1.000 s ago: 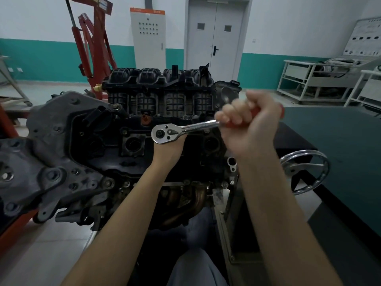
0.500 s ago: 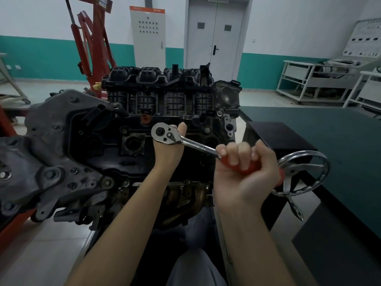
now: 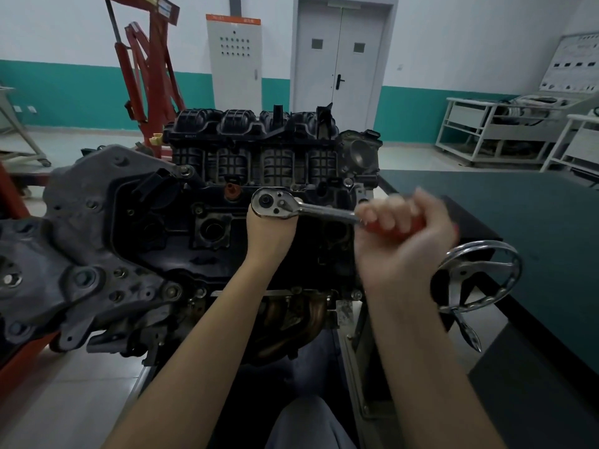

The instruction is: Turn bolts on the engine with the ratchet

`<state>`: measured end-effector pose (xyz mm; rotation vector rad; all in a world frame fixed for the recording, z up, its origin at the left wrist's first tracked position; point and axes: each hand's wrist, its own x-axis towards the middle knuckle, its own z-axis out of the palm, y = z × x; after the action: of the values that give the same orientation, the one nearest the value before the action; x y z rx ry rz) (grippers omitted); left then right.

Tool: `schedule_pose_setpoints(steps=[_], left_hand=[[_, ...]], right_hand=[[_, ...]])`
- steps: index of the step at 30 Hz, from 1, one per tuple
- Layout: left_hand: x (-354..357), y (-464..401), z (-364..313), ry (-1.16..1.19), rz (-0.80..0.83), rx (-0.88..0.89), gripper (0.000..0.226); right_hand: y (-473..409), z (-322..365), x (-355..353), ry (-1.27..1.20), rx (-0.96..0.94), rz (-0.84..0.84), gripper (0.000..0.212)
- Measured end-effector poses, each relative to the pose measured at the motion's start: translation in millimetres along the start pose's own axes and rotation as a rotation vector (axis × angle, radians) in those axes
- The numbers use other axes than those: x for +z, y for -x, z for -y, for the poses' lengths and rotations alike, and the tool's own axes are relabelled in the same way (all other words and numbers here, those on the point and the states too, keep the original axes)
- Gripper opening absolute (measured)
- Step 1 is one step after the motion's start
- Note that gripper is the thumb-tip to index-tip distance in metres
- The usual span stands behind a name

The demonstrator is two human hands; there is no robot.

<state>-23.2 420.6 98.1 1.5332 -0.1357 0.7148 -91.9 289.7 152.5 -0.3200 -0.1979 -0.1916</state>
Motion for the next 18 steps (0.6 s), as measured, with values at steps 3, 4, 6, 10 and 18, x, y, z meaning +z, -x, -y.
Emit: schedule_pose_setpoints(steps=[3,4,6,10,18], left_hand=[[1.4,3.0,2.4,0.040,-0.037,0.018,0.053],[1.5,4.3,3.7,0.046,-0.036,0.016,0.054],[0.7,4.8,6.4,0.041,-0.004,0.011,0.053],[-3.1,1.9,6.5,0.020,0.067,0.015,0.044],[-5.1,5.2,1.2,-0.022,0.122,-0.026,0.063]], right_hand=[[34.8,-13.6,-19.1,-0.085,-0.056,0.000,0.031],[38.6,-15.0,-21.6,-0.084,-0.061,0.005,0.030],[36.2,-12.0,-19.9,-0.063,-0.062,0.029,0.033],[-0.7,4.8,1.5,0.030,0.013,0.087,0.043],[-49.6,11.7,39.1,0.190,0.229,0.108,0.041]])
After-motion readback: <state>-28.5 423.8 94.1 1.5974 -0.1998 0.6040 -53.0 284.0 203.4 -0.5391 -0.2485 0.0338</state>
